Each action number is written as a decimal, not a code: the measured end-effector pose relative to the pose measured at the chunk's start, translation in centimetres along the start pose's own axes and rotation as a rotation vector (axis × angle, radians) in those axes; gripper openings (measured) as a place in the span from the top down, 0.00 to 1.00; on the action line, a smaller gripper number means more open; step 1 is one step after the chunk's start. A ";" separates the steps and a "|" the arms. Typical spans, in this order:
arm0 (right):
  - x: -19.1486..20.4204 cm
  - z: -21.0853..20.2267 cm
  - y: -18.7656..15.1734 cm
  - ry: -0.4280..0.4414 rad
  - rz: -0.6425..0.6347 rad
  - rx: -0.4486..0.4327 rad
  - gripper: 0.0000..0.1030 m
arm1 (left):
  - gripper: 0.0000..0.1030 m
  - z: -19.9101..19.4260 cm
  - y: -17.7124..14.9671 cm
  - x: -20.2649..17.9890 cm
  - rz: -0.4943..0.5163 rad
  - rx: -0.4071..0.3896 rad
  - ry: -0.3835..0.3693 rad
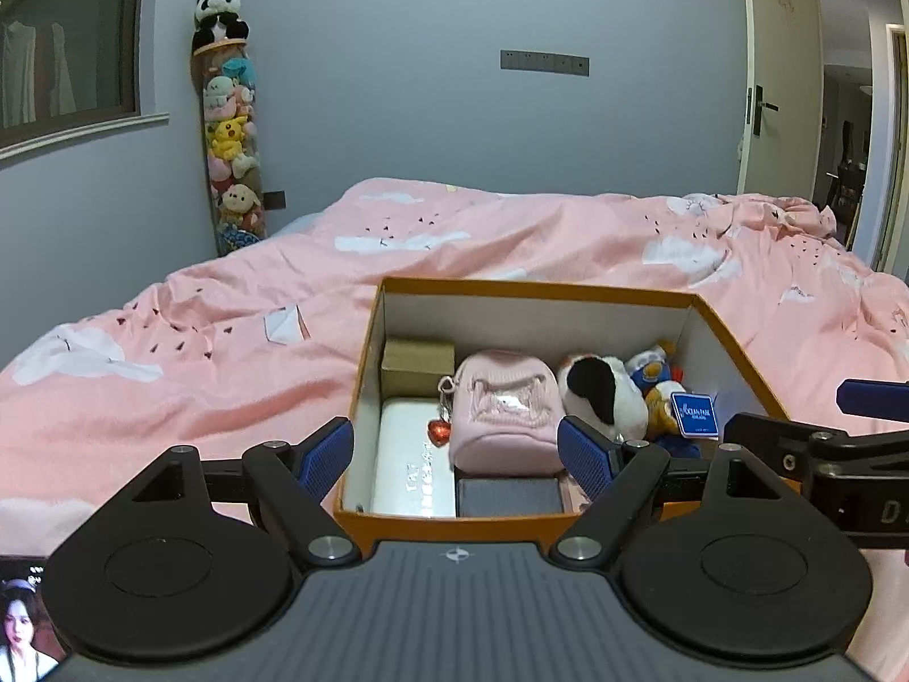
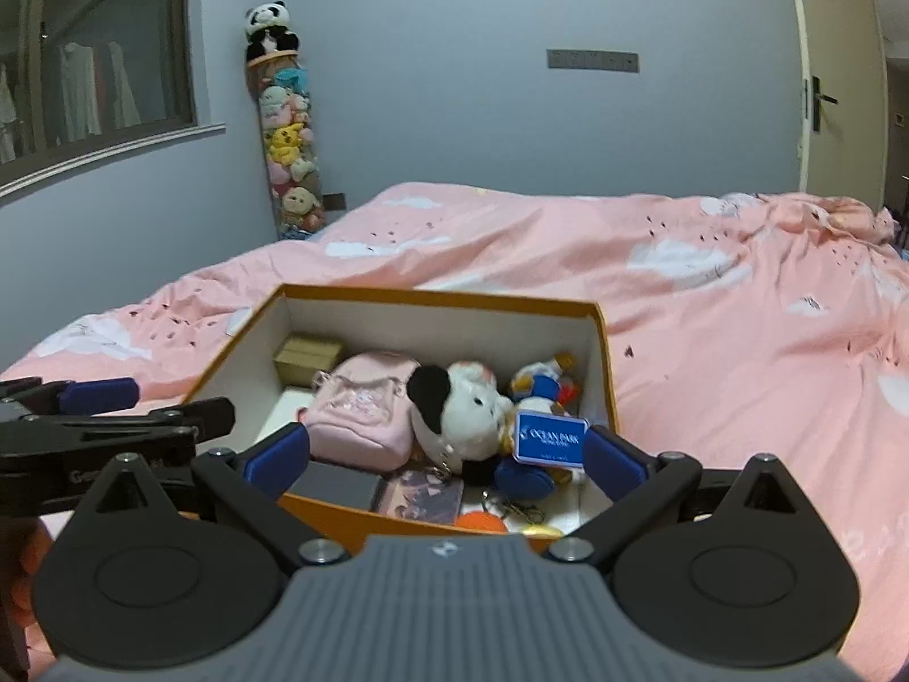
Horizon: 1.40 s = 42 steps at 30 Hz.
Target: Organize objects
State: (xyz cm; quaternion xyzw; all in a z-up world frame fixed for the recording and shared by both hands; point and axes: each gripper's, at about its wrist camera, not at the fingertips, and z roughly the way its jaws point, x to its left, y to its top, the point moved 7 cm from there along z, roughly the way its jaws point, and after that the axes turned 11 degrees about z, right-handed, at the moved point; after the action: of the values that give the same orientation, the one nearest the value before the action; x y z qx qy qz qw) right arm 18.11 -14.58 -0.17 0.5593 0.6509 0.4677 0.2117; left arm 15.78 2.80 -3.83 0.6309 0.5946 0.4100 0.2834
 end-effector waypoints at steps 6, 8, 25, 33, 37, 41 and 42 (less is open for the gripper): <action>-0.9 0.9 -1.3 -0.056 -0.010 0.000 0.01 | 0.08 0.6 -0.9 0.2 0.001 0.017 0.023; -1.2 1.4 -1.7 -0.068 -0.010 0.006 0.01 | 0.08 0.9 -1.2 0.2 -0.001 0.025 0.022; -1.6 1.9 -2.4 -0.063 0.010 0.025 0.01 | 0.08 1.1 -2.0 0.0 0.008 0.038 0.020; -1.4 1.8 -2.4 -0.068 -0.016 0.014 0.01 | 0.08 1.0 -2.1 0.0 0.002 0.055 0.018; -1.3 1.7 -2.4 -0.051 -0.005 0.019 0.01 | 0.08 0.9 -2.1 0.0 0.002 0.055 0.019; -1.3 1.8 -2.4 -0.062 -0.005 0.018 0.01 | 0.08 0.9 -2.1 0.0 0.001 0.058 0.017; -1.3 1.8 -2.5 -0.061 -0.006 0.020 0.01 | 0.08 0.9 -2.1 0.0 0.001 0.058 0.017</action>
State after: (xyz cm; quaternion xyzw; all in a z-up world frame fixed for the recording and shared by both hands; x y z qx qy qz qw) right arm 18.62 -14.97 -3.43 0.5735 0.6504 0.4432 0.2274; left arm 15.41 3.19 -6.07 0.6357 0.6083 0.3982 0.2596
